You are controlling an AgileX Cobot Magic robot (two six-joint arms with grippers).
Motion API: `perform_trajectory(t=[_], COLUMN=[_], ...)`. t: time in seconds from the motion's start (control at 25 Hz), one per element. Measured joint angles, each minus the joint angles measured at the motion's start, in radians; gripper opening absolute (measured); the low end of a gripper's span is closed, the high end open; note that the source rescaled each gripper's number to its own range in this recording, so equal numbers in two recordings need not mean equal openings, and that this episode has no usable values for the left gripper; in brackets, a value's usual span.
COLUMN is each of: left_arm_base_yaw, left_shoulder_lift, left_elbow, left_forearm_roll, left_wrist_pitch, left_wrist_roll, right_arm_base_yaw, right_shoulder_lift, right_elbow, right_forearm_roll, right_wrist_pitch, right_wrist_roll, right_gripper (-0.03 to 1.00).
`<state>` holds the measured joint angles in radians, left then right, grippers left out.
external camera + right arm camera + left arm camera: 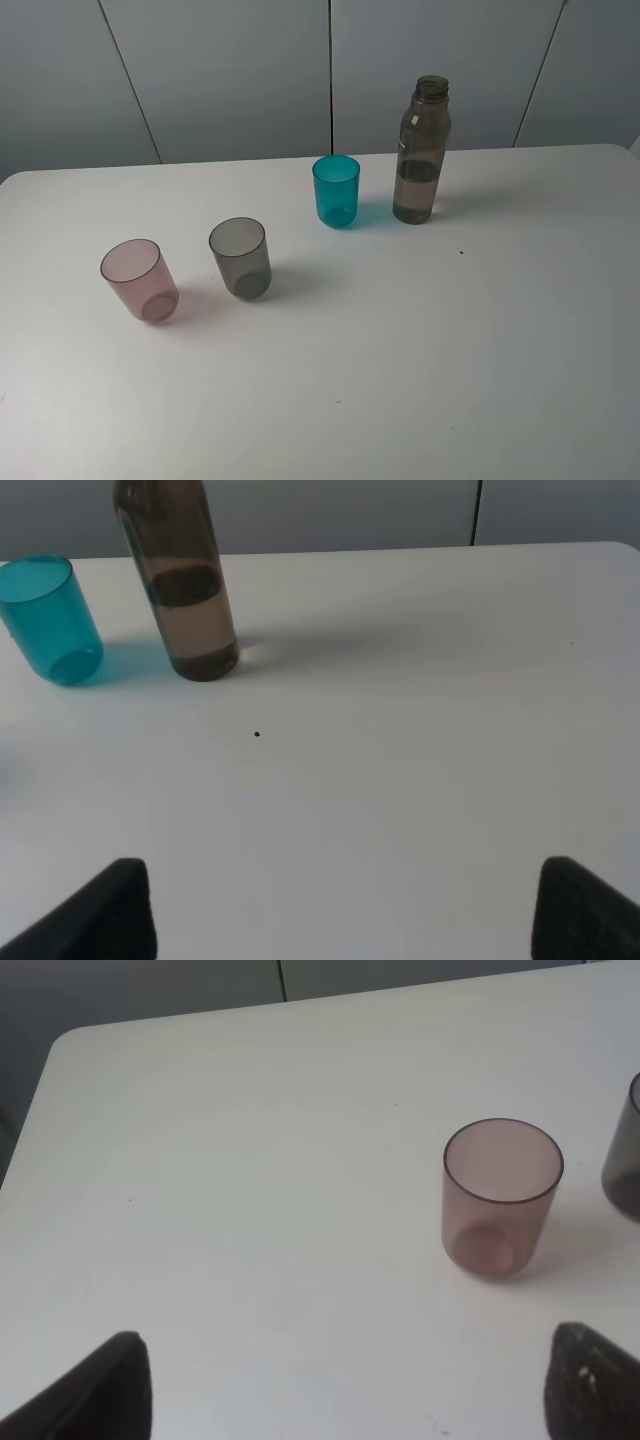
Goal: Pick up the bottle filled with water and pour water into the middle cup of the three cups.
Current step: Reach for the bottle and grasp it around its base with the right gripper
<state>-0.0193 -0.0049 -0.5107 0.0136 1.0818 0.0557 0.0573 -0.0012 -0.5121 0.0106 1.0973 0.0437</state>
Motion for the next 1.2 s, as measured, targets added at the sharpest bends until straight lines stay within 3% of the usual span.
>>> perform_trajectory(t=[1.2], left_arm_base_yaw=[0.000], left_shoulder_lift=[0.000], left_elbow=[0.000], left_forearm_roll=[0.000], left_wrist_pitch=[0.000], left_wrist_roll=[0.000], right_arm_base_yaw=[0.000], right_shoulder_lift=[0.000], right_elbow=[0.000], right_forearm_roll=[0.000], right_wrist_pitch=[0.000], right_wrist_roll=[0.000], right_gripper=[0.43])
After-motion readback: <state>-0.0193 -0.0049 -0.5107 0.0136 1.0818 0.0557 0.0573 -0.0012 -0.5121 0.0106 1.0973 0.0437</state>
